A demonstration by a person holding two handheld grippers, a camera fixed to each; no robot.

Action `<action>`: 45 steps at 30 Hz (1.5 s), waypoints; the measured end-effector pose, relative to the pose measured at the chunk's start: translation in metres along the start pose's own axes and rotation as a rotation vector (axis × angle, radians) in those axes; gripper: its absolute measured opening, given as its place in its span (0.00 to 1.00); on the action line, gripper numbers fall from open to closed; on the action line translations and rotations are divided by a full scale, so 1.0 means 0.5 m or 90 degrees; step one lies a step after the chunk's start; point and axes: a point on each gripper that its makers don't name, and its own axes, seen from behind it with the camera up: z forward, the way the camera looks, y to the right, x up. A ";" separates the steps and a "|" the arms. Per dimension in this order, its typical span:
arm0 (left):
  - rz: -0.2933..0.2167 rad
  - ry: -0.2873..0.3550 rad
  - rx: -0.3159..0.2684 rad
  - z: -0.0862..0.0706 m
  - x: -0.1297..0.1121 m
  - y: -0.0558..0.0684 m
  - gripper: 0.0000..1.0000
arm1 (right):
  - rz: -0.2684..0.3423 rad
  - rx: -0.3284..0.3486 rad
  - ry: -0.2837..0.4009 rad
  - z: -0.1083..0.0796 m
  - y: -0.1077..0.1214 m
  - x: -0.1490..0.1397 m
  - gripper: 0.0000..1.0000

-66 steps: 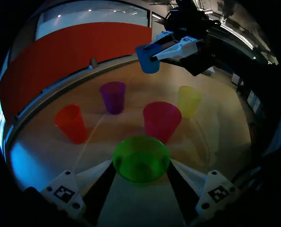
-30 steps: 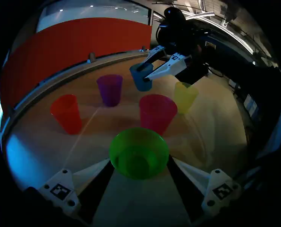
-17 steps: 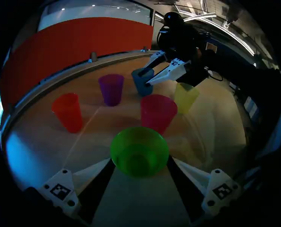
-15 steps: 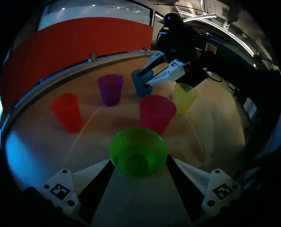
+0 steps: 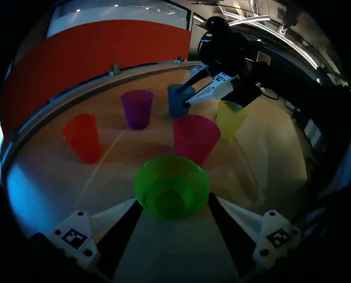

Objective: Pour water

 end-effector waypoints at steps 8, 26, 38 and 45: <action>-0.002 -0.006 0.002 -0.005 -0.005 0.000 1.00 | 0.018 -0.001 0.001 -0.020 0.005 -0.013 0.95; -0.017 0.001 0.020 -0.054 -0.025 0.010 1.00 | 0.041 -0.039 0.001 -0.116 0.011 -0.073 0.96; -0.024 0.026 0.054 -0.111 -0.025 0.015 1.00 | 0.058 -0.079 0.030 -0.200 -0.001 -0.073 0.96; -0.031 0.062 0.080 -0.145 -0.007 0.013 1.00 | 0.067 -0.097 0.055 -0.247 -0.027 -0.064 0.96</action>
